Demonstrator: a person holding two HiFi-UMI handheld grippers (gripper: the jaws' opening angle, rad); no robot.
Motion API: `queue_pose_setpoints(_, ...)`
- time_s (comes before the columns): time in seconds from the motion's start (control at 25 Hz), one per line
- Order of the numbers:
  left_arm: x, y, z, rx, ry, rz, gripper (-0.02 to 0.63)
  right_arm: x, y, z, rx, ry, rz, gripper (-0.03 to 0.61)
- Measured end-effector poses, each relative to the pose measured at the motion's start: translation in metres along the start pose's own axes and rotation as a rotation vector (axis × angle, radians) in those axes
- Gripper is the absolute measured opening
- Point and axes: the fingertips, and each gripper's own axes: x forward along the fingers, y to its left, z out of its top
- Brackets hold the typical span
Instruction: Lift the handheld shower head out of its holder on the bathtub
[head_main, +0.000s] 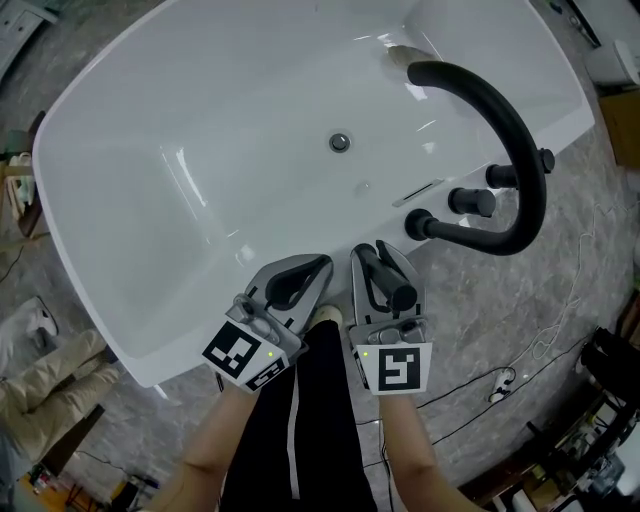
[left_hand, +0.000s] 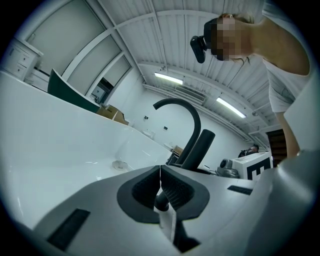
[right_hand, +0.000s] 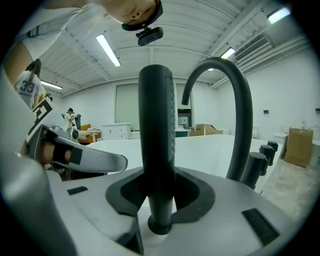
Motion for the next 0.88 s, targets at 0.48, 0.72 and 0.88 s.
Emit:
queue_pose_setpoints(0.48,-0.005,-0.004,0.011,0.005,-0.005,-0.011,0.012,0.0,0.0,0.009,0.014,0.018,-0.043,0.12)
queue_pose_setpoints(0.72,-0.008,-0.011,0.024,0.018,-0.008,-0.023,0.012,-0.006,0.002,0.026,-0.004,0.003,-0.049,0.12)
queue_pose_setpoints(0.88,-0.01,-0.019,0.035,0.029,-0.009,-0.032,0.012,-0.013,0.003,0.04,-0.026,-0.01,-0.054,0.12)
